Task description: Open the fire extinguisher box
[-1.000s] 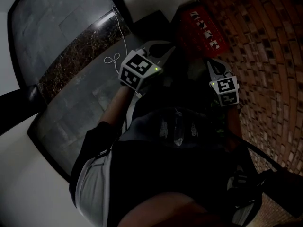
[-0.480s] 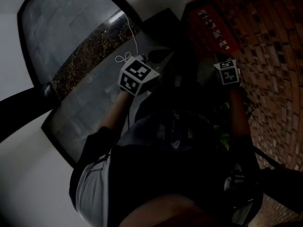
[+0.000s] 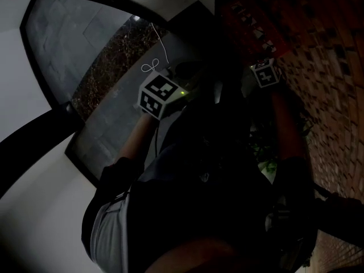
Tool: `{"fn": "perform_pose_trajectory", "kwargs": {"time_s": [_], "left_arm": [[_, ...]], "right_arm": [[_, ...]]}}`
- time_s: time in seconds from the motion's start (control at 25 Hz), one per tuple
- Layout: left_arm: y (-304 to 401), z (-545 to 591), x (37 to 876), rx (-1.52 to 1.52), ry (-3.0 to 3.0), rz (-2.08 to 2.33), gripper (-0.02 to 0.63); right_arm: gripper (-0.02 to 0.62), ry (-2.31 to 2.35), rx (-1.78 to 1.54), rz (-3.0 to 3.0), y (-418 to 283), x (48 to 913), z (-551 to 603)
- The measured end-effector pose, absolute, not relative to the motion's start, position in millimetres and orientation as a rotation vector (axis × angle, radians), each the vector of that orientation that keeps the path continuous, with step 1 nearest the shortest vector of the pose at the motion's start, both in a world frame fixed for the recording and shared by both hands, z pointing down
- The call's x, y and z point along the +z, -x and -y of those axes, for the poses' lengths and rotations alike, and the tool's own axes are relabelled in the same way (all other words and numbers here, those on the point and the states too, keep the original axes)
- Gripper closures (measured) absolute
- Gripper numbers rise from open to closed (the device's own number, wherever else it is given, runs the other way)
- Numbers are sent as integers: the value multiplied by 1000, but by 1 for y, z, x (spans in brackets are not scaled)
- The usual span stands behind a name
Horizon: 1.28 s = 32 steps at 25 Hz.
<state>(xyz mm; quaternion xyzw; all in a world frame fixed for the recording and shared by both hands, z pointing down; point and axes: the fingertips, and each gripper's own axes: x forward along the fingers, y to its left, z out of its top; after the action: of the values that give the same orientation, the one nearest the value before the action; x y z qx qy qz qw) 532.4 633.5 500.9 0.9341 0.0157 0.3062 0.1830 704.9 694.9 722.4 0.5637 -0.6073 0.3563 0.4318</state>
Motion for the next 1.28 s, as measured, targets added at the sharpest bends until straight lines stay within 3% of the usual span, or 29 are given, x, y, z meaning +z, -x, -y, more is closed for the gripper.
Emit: {"fn": "perform_pose_trajectory", "kwargs": {"time_s": [0.2,0.88,1.28], "left_arm": [[-548,-627,512,914,-2607,-29,606],[-550,-605,538,1003,-2553,4,606],[-553,-603,540,1000,-2549,-11,606]], "right_arm": [[364,-1348,875,1415,-725,759,-703],[384,-1131,727,1210,-749,836,-700],[390,-1126,780,1208,-751,835,-700]]}}
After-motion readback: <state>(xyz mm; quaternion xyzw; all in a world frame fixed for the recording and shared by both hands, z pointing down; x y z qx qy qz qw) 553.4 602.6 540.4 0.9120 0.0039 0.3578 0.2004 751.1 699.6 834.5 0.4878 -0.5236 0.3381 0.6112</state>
